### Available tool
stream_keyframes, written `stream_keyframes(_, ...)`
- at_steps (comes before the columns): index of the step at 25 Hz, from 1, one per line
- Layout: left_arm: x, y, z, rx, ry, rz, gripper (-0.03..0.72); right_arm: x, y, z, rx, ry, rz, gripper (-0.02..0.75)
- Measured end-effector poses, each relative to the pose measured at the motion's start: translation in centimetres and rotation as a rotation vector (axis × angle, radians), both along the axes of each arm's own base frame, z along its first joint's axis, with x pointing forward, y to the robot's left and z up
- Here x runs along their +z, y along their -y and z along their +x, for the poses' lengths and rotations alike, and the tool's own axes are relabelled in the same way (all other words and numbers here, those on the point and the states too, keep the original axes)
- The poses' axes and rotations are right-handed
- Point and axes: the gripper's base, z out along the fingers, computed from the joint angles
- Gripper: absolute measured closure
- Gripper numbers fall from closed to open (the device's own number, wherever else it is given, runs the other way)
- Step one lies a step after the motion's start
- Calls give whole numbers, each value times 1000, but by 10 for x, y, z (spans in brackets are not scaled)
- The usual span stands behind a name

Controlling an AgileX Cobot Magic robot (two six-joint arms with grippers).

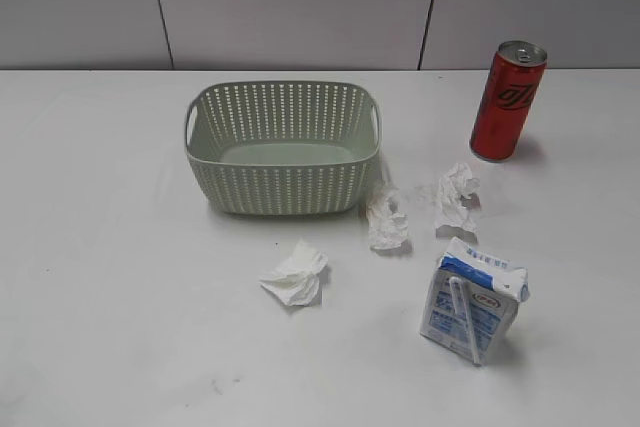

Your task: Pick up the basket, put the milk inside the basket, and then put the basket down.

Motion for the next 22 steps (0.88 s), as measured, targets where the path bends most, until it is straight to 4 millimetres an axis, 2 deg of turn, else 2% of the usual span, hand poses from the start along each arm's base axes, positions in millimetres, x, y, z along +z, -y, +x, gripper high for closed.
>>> stream_keyframes(15,1,0,0,0,8,0,160,0,0,0,0,0,0,147)
stream_keyframes(19,15,0,0,-6,116,-4,160,0,0,0,0,0,0,147)
stream_keyframes(22,28,1,7,-12,190,-5,160,0,0,0,0,0,0,147)
